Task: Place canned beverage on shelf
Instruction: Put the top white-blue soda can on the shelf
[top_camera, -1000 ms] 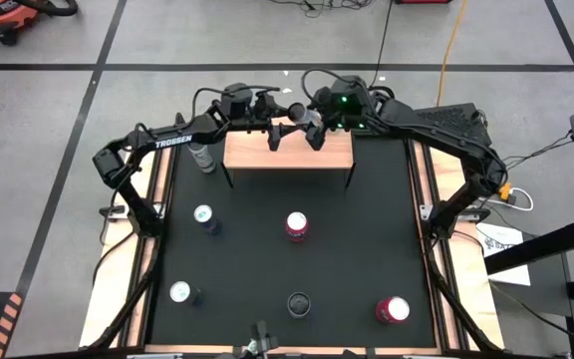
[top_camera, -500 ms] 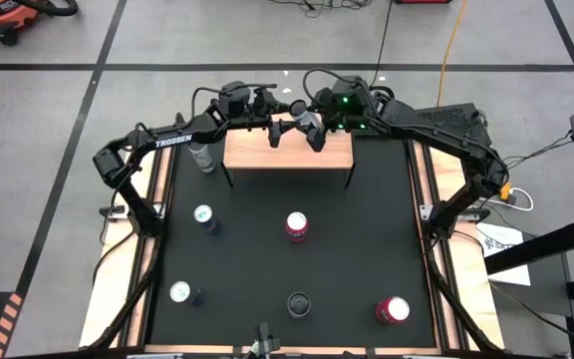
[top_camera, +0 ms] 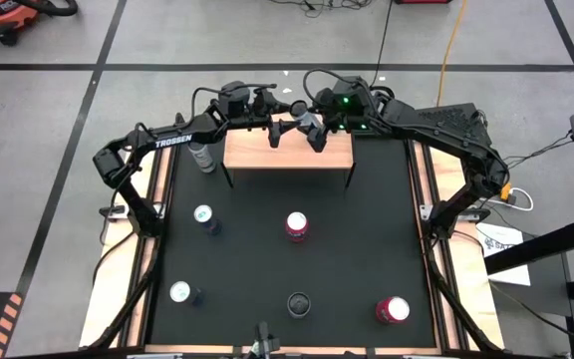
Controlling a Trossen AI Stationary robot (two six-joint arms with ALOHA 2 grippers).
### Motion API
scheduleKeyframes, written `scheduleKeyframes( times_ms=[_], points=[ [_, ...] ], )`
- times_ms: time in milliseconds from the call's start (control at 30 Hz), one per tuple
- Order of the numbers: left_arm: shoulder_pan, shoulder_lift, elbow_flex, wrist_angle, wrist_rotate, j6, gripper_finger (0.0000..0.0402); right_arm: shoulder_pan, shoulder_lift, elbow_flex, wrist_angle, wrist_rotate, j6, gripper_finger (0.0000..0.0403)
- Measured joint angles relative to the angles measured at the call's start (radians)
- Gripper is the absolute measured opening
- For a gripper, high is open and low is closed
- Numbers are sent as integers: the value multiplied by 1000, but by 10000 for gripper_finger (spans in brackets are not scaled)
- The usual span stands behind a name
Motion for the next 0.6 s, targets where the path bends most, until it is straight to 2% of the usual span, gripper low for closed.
scheduleKeyframes(
  times_ms=[400, 600],
  points=[
    [-10, 0, 83, -108, 15, 1, 258, -2, 0, -1, -44, 10, 34, 299],
    [-10, -2, 87, -132, 16, 2, 258, -1, 1, -1, -49, 6, 33, 299]
  ],
)
